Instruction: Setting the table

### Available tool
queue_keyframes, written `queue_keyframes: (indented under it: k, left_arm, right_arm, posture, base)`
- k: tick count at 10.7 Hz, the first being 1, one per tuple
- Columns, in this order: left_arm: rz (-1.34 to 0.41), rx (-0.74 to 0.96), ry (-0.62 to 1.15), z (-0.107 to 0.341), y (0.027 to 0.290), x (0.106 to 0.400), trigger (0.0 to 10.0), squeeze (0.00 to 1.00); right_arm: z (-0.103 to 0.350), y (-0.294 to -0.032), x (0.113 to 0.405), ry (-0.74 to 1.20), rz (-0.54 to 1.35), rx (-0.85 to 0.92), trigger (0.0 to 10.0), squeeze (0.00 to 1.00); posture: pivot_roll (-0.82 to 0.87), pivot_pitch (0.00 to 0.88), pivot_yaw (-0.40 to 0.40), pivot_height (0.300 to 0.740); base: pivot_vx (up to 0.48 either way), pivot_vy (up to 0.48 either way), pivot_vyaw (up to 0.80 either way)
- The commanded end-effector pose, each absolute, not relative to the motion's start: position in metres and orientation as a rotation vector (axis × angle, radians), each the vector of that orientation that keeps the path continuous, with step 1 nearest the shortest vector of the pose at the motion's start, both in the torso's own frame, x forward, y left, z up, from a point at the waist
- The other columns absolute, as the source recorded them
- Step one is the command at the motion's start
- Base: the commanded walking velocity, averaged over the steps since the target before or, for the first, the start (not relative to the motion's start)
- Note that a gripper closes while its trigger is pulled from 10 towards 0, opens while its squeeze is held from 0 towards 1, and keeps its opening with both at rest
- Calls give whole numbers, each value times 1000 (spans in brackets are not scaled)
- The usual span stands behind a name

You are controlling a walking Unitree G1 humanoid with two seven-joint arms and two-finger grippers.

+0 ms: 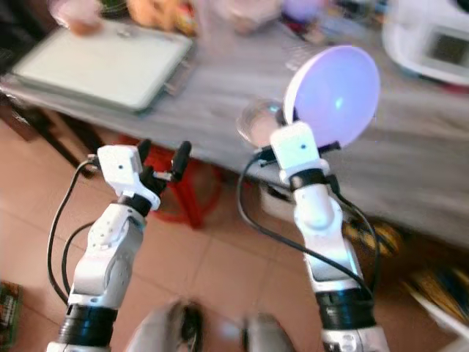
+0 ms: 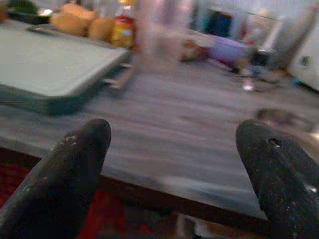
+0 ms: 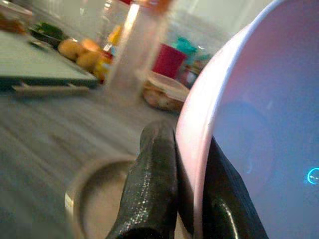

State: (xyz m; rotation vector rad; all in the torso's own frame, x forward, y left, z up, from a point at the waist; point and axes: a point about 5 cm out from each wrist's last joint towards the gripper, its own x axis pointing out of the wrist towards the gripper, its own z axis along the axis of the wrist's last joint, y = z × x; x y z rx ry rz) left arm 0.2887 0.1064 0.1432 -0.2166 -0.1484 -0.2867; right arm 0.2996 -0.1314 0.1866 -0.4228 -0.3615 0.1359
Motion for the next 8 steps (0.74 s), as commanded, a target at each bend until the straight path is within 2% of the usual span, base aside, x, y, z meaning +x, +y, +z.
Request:
queue_keyframes:
  k: [1, 3, 8]
  left_arm:
    - [-275, -220, -151, 144, 108, 289, 10000, 0]
    - [-274, -212, -145, 142, 110, 286, 10000, 0]
    - [-244, -198, -117, 132, 124, 264, 10000, 0]
  right_arm:
    - [190, -130, 299, -381, 151, -433, 10000, 0]
    - [185, -124, 299, -358, 212, -435, 10000, 0]
    - [185, -115, 303, -325, 392, -472, 10000, 0]
  posture:
    - [-67, 184, 48, 740]
    - [-64, 183, 47, 740]
    - [-45, 208, 31, 740]
  base:
    - [454, 0, 0]
    - [444, 0, 0]
    - [0, 0, 0]
